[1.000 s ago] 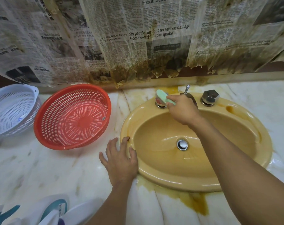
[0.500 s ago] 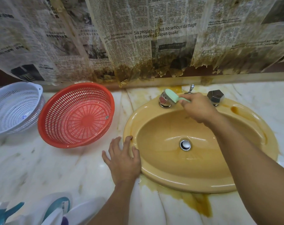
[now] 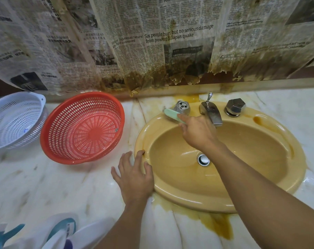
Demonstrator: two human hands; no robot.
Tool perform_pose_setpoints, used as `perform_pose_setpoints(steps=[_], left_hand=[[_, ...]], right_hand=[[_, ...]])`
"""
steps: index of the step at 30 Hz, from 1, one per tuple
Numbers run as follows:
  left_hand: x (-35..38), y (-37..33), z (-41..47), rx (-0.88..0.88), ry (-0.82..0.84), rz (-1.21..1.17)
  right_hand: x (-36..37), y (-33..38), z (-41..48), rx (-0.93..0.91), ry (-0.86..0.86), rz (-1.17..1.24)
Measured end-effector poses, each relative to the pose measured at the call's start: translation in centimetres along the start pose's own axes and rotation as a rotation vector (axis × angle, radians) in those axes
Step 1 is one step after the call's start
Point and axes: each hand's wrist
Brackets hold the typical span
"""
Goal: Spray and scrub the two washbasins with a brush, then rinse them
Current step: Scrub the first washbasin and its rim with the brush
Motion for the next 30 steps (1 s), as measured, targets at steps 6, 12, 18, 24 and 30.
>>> perform_pose_setpoints(steps=[6,12,18,24,30], left_hand=[[0.0,0.0,0.0,-0.004,0.008,0.008],[-0.1,0.1,0.1,0.001,0.006,-0.008],[-0.2,0.0,0.2,0.004,0.013,0.010],[-0.2,0.0,0.1,0.005,0.008,0.006],[-0.2,0.1,0.1,0.008,0.009,0.005]], right_hand=[[0.5,-1.0,-1.3,0.087,-0.047,0.015],[0.2,0.9,0.5,0.064,-0.059,0.042],[-0.4,-2.1,-1.7,0.161,-0.041,0.127],[-3.3,0.0,3.5,0.129,-0.060,0.308],[-8.1,-2.6,7.0,0.120,0.213,0.373]])
Point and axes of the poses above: each hand's wrist, its own z-axis towards the middle knuckle, its own x-axis out of the palm, y = z × x, and after that the axes turned 8 degrees about -z, right-handed
